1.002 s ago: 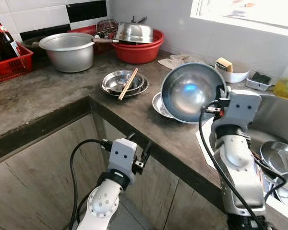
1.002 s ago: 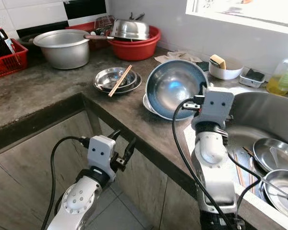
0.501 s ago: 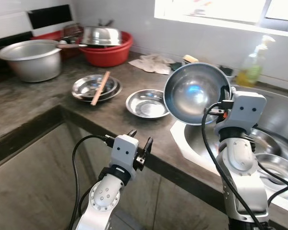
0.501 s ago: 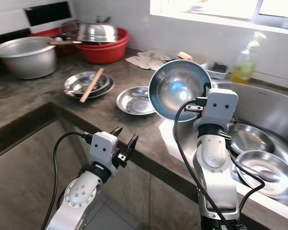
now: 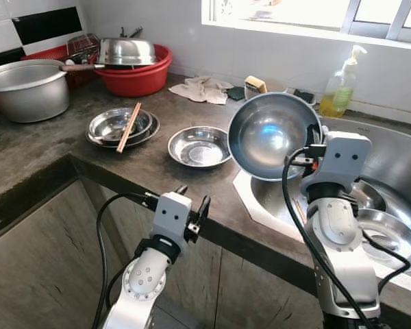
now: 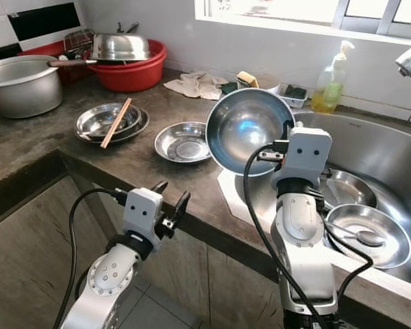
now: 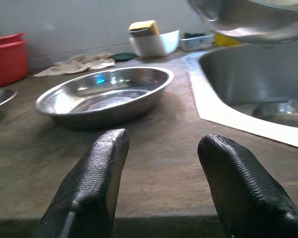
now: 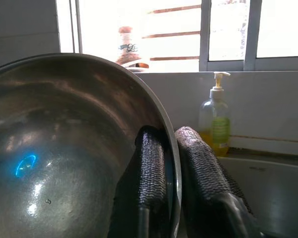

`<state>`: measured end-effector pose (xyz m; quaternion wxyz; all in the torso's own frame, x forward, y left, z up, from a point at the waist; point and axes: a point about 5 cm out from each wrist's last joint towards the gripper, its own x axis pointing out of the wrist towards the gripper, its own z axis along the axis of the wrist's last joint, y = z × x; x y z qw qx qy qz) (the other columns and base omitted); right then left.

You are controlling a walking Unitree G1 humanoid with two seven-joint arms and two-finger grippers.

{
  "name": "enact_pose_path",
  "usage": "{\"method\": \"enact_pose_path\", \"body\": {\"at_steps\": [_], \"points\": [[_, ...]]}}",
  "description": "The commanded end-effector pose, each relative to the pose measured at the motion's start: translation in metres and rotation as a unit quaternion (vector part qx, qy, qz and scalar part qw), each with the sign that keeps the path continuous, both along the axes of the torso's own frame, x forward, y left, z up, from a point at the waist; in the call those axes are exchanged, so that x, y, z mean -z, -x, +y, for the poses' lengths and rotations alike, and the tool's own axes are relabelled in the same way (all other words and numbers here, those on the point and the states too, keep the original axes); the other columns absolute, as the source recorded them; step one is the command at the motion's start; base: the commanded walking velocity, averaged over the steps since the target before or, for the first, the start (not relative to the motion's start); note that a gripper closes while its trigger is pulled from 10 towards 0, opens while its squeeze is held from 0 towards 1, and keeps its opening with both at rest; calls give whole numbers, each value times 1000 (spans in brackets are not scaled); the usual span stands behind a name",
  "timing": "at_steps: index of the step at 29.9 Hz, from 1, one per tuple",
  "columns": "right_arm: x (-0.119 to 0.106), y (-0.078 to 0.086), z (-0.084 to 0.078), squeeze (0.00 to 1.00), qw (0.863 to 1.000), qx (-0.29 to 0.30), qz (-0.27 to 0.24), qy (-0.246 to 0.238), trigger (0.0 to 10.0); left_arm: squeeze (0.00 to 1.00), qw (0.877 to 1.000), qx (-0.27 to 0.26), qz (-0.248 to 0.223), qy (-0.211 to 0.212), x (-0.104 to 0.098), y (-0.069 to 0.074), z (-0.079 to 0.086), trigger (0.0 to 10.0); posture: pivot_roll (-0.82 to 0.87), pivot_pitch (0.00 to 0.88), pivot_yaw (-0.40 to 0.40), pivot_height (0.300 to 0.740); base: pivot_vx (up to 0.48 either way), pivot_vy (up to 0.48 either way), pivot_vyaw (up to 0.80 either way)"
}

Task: Kitchen organization

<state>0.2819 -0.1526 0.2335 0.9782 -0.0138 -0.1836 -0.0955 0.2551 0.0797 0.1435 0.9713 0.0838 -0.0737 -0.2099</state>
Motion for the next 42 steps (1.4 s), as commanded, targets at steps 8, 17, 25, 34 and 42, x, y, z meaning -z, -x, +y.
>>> {"method": "enact_pose_path", "body": {"at_steps": [8,17,25,34,42], "points": [[-10,1,2,0,1000,2,-19,4,0,0,1000,-8,6,20,0,-3,0,10000,20,0,-5,740,0,-115,-684],[-7,-2,3,0,1000,-2,-1,9,10000,0,1000,-10,7,27,0,-2,1,10000,21,0,-10,740,0,0,0],[-2,-5,2,0,1000,0,20,9,10000,0,999,-11,6,29,0,-1,1,10000,21,0,-14,740,0,0,0],[2,-8,1,0,999,-11,41,3,10000,0,1000,-6,0,20,0,-1,0,10000,21,0,-16,740,0,0,-89],[3,-9,2,0,999,-13,49,7,10000,0,1000,-16,7,16,2,-2,2,10000,19,0,-14,740,63,-237,-800]]}}
